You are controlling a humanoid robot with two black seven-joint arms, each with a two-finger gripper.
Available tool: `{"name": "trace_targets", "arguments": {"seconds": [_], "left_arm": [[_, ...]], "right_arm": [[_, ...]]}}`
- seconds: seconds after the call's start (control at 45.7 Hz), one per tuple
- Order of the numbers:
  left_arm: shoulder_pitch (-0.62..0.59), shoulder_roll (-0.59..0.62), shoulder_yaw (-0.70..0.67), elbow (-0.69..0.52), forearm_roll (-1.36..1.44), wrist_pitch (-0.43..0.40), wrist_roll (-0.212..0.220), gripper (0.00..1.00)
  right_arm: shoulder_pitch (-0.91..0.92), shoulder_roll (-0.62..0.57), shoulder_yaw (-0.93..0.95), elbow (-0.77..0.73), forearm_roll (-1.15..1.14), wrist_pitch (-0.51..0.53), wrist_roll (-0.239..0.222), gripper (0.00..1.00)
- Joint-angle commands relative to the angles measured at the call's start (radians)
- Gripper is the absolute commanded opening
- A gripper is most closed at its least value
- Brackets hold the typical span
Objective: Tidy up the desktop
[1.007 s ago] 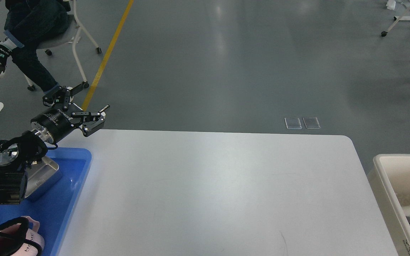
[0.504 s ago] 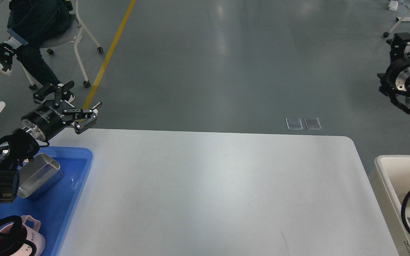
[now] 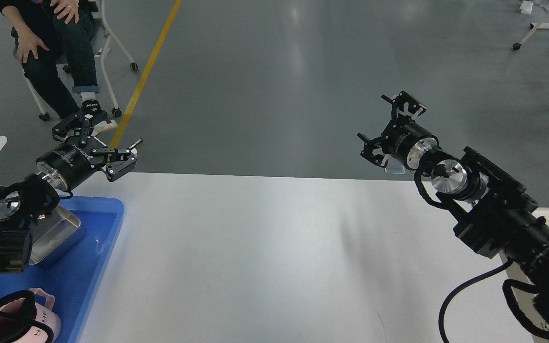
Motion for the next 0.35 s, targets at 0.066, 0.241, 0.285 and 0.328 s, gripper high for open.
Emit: {"name": "trace_targets", "arguments": {"seconds": [0.066, 0.241, 0.285, 0.328], "left_arm": [[0.009, -0.012, -0.008, 0.000, -0.005, -0.002, 0.002, 1.00], [0.044, -0.038, -0.019, 0.000, -0.009, -0.004, 0.000, 1.00], [0.044, -0.040, -0.021, 0.000, -0.012, -0.004, 0.000, 1.00], [0.044, -0.043, -0.024, 0.000, -0.012, -0.004, 0.000, 1.00]], "right_arm": [[-0.079, 0.048, 0.035, 0.005, 0.000, 0.004, 0.047, 1.00], [-0.098, 0.055, 0.068, 0.008, 0.000, 0.003, 0.048, 1.00], [-0.098, 0.054, 0.069, 0.008, 0.000, 0.003, 0.048, 1.00], [-0.096, 0.054, 0.069, 0.008, 0.000, 0.003, 0.048, 1.00]]}}
